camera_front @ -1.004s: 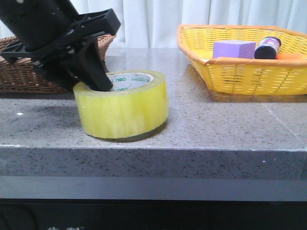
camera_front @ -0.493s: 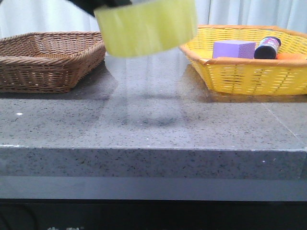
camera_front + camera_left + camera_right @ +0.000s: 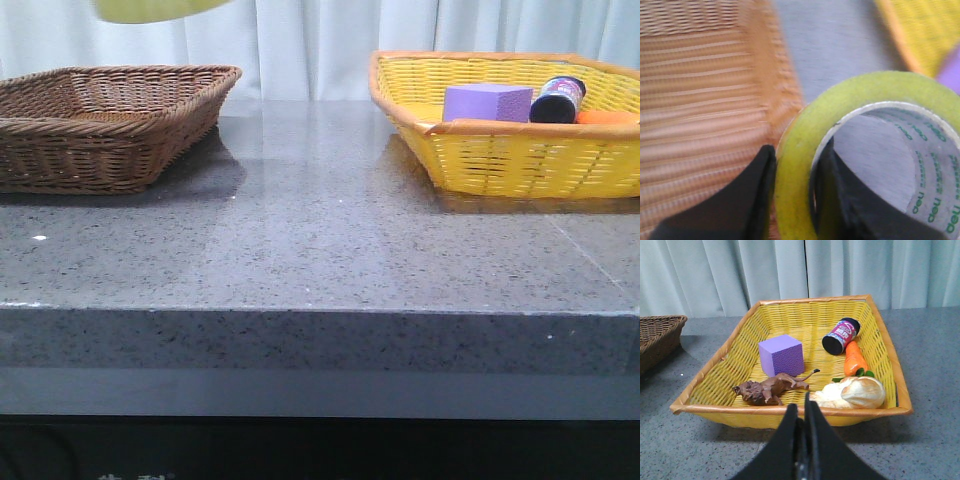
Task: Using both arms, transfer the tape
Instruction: 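Lift the tape roll with the left gripper over the brown basket, then lower the tape into the brown basket and open the left gripper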
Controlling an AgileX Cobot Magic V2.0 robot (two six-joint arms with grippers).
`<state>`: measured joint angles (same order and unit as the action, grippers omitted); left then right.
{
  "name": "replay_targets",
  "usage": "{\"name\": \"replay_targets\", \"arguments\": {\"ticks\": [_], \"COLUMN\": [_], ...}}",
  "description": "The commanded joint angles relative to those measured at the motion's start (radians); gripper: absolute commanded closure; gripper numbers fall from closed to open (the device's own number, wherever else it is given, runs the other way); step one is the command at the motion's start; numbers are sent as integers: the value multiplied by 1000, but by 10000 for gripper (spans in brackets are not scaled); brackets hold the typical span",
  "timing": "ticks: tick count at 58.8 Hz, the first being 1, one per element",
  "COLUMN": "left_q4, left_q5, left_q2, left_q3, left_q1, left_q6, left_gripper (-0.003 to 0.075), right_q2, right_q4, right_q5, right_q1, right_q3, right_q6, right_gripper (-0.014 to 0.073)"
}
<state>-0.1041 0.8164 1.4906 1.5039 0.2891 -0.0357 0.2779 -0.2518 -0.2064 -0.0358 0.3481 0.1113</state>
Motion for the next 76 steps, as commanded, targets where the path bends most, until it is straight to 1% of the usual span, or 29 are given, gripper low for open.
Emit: {"name": "replay_targets", "arguments": {"ticks": [1,6,16,39,43,51,65,71,74,76], "left_q4": [-15,-15,-15,30,30,30,30,30,30,30], "left_q5": [-77,-81,-81,-100,-100,-100,-112,-115,-119,-124], "left_q2": [-34,-23,17,158,181,202,200,183,171,163], "left_q3": [43,43,43,43,43,43,43,43,43,43], "left_q1": [-72,-123,-181,-186,-186,-186,-186,-186,-186,-186], "left_q6": [-9,-9,-6,-6,-6,-6,-6,-6,-6,-6], "left_gripper": [657,657,657,651,619,508,358,377,400,432], "right_q2": [6,6,6,6,6,6,6,6,6,6], "right_q4": [0,0,0,0,0,0,0,0,0,0], "right_q5": [87,87,87,87,87,87,87,87,87,87], "right_q1": [0,0,0,0,0,0,0,0,0,0], "right_q3": [25,25,25,25,25,25,25,25,25,25], "right_q6": [2,2,2,2,2,2,2,2,2,2], "right_gripper": [714,714,714,714,714,714,714,714,714,714]}}
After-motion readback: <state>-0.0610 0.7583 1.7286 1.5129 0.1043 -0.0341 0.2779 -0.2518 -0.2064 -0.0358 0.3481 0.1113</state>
